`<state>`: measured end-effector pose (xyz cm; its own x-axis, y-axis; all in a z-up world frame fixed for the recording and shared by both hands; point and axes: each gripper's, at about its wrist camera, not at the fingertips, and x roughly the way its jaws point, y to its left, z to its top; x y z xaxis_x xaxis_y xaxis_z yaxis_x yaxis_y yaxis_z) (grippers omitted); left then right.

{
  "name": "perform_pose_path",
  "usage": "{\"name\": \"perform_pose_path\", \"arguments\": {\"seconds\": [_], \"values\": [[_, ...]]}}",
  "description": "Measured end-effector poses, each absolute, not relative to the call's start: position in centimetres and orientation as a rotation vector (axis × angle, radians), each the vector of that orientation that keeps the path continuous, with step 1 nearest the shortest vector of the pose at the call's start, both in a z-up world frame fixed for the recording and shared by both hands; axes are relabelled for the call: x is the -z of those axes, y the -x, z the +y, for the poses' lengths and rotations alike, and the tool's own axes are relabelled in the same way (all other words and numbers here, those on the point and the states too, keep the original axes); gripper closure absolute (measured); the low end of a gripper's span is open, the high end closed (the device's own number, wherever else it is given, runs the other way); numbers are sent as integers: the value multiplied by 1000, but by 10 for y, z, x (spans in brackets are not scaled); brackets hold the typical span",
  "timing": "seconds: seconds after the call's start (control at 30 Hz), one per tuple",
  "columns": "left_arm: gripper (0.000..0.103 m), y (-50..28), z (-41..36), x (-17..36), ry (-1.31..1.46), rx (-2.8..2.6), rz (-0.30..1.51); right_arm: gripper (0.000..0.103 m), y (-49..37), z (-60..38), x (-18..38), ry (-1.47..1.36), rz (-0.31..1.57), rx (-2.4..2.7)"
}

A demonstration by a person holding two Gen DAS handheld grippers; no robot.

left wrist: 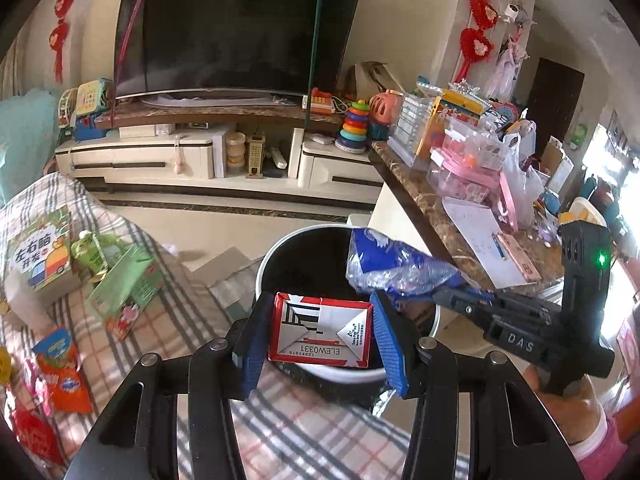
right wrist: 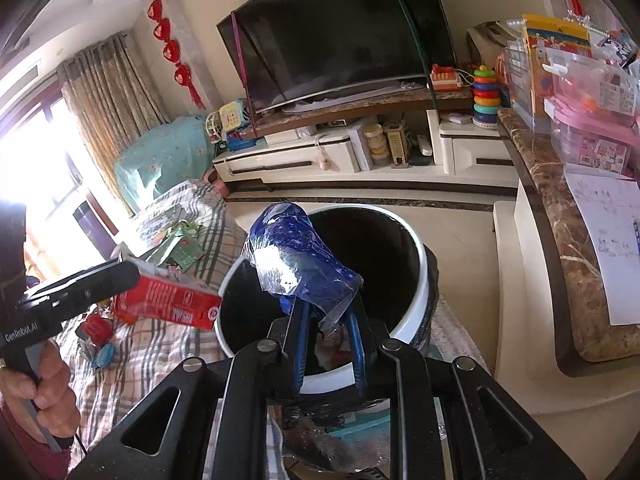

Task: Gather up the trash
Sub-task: 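Open both tools to drop the carton and bag into the bin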

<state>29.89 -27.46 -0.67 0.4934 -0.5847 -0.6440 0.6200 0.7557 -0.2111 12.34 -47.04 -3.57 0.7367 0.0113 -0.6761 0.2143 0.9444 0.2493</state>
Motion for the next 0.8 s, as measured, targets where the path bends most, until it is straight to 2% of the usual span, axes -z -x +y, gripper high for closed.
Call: {"name": "perform_pose_path", "arguments": {"seconds": [0.3, 0.43, 0.5, 0.57, 0.67, 0.8], "values": [[56, -330, -299, 31, -33, 732, 816, 84, -139, -477, 44, -295, 799, 119], [54, -345, -306, 39, -17, 728, 864, 80, -147, -477, 48, -276, 828, 120], [51, -351, -306, 41, -1, 725, 881, 75, -151, -477, 49, -260, 843, 120], [36, -354, -304, 41, 6, 709, 888, 59, -154, -476, 49, -251, 846, 120], [33, -354, -296, 40, 25, 690, 882, 44, -154, -474, 46, -245, 838, 116], [31, -343, -277, 42, 53, 663, 889, 40, -151, -471, 43, -255, 821, 109]]}}
